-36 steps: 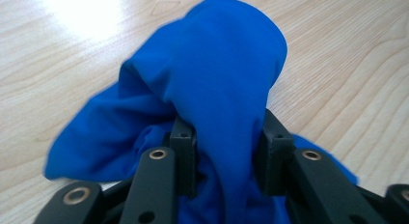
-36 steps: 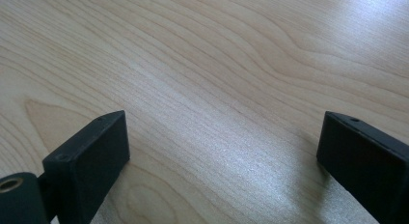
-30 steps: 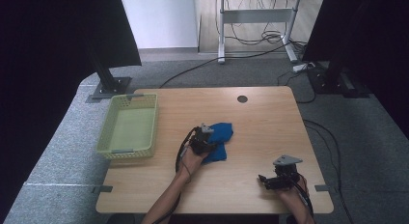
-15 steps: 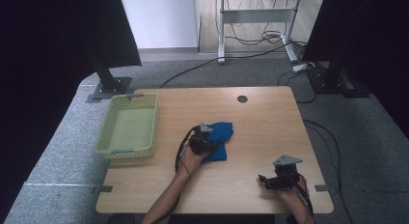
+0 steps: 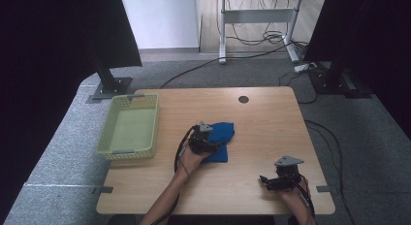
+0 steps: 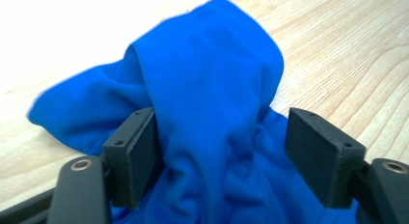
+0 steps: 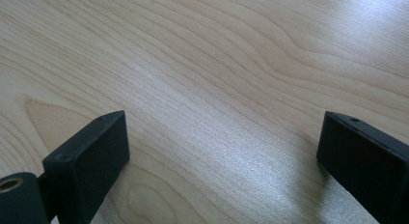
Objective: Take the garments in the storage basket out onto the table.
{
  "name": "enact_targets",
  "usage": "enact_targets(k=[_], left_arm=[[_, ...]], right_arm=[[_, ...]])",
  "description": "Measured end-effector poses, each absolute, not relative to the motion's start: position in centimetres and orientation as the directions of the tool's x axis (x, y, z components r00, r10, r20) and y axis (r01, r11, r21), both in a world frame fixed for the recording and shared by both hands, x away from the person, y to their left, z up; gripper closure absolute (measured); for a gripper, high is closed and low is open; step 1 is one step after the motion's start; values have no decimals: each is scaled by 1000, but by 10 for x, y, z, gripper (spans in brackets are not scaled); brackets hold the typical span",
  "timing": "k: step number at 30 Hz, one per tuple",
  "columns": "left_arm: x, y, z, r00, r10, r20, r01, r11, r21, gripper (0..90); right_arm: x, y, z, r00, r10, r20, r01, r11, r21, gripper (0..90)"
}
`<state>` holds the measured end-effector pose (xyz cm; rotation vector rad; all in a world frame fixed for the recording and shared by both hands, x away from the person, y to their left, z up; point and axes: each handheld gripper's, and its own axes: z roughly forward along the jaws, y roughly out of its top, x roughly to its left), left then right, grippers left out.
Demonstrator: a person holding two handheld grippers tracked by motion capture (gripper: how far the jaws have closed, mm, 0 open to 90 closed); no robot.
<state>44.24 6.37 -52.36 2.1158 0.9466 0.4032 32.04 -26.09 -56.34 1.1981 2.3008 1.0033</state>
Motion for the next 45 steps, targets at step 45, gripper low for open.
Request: enact_targets(k=[45], left_arm=[[397, 144, -479, 628, 778, -30, 454, -334, 826, 203]], right_arm=[[320, -261, -563, -577, 817, 9, 562, 389, 729, 41]])
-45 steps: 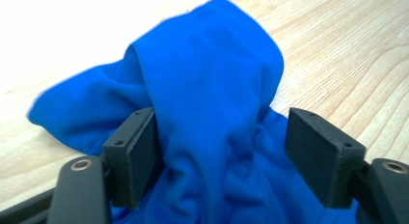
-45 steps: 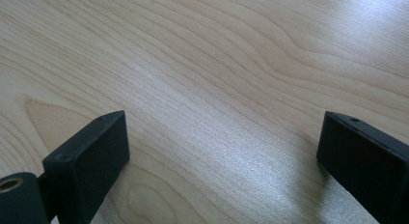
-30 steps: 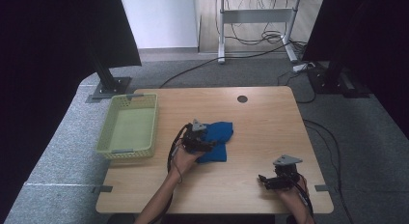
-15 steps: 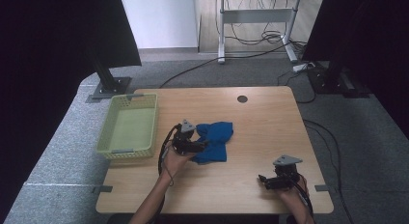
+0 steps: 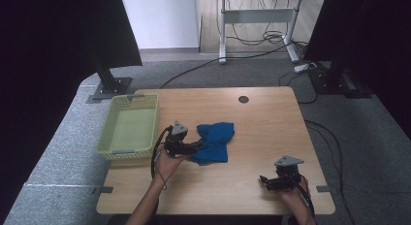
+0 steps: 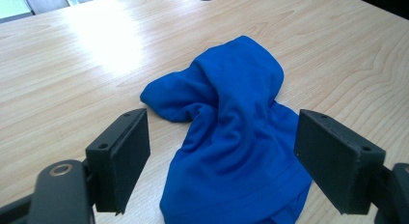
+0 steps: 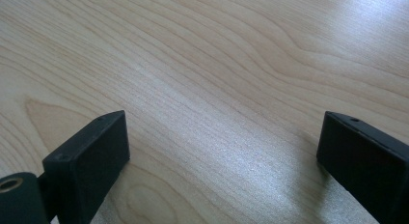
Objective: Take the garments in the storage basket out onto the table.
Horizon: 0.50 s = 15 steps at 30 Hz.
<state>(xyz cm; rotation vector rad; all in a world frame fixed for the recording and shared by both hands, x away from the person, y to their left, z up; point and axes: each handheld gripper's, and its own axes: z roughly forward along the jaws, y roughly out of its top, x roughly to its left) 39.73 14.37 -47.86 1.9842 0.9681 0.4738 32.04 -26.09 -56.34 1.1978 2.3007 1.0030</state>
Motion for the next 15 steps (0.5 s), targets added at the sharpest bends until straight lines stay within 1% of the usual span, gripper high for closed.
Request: enact_targets(k=[13, 15], left_arm=[[384, 161, -477, 616, 787, -32, 452, -320, 832, 195], [378, 171, -476, 609, 792, -42, 453, -304, 838, 191]], right_arm=[[320, -261, -563, -574, 819, 9, 564, 388, 729, 41], [320, -261, -563, -574, 819, 9, 564, 387, 729, 41]])
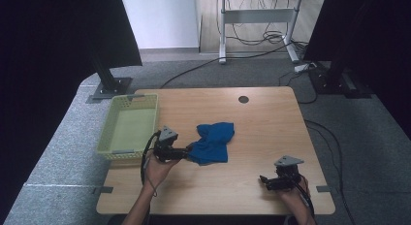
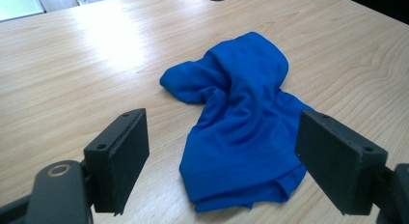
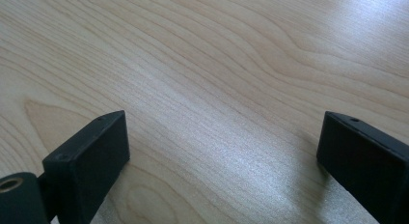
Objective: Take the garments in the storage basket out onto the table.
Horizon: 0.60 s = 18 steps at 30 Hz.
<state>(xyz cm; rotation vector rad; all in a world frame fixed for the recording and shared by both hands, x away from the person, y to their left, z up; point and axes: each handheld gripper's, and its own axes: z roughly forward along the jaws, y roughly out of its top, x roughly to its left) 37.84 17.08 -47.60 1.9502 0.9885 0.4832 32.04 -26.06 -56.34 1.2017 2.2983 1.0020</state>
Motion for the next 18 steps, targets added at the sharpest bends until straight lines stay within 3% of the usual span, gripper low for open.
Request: enact_targets(k=[18], left_arm=[[349, 214, -489, 588, 806, -75, 471, -265, 841, 167]], right_arm=[[320, -261, -563, -574, 819, 9, 564, 388, 729, 41]])
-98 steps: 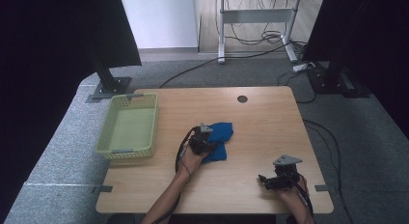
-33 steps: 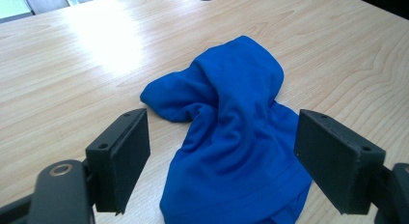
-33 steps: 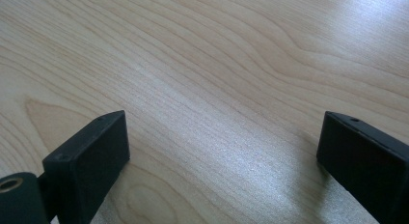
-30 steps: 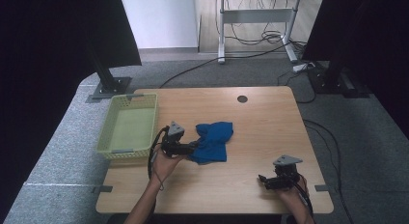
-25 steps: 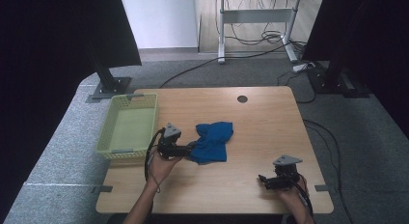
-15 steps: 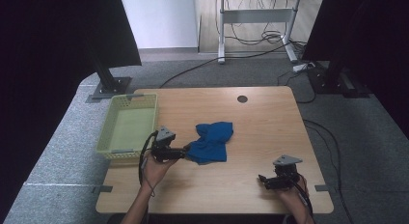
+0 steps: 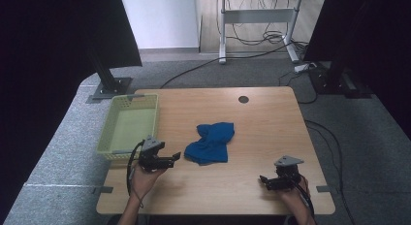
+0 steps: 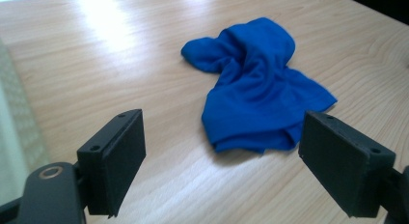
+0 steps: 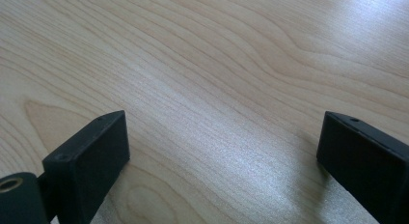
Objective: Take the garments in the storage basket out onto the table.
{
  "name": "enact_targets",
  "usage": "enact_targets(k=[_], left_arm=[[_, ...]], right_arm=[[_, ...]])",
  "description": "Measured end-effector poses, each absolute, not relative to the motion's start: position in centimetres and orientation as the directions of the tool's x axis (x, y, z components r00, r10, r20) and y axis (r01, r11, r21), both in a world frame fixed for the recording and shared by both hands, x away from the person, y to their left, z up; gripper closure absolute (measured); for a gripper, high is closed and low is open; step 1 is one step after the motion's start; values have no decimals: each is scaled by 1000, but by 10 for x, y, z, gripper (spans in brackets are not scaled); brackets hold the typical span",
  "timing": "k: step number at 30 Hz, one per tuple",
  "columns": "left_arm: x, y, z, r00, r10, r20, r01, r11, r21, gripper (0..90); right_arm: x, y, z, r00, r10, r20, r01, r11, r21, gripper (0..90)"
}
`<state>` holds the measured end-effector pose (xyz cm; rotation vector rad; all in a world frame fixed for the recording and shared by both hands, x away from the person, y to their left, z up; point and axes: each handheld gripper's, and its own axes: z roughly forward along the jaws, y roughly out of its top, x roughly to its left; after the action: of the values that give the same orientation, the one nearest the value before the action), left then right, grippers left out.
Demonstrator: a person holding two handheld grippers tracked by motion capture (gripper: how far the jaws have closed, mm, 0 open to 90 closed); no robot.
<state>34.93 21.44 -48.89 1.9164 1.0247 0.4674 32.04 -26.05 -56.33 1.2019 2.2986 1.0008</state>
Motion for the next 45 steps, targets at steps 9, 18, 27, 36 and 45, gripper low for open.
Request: enact_targets(k=[9, 18, 27, 36, 45], left_arm=[[336, 228, -501, 579, 811, -86, 487, -258, 834, 162], [324, 233, -520, 580, 810, -88, 510, -277, 814, 158], [320, 233, -537, 570, 818, -78, 541, -302, 785, 158], [317, 231, -549, 550, 835, -27, 569, -351, 744, 153], [318, 230, -554, 540, 842, 2, 573, -369, 732, 120]], right_arm=[[320, -260, -563, -573, 820, 9, 565, 386, 729, 41], [320, -260, -563, -573, 820, 9, 565, 386, 729, 41], [320, -260, -563, -575, 818, 9, 564, 388, 729, 41], [320, -260, -563, -576, 818, 9, 563, 389, 729, 41], [320, -260, -563, -577, 817, 9, 563, 389, 729, 41]])
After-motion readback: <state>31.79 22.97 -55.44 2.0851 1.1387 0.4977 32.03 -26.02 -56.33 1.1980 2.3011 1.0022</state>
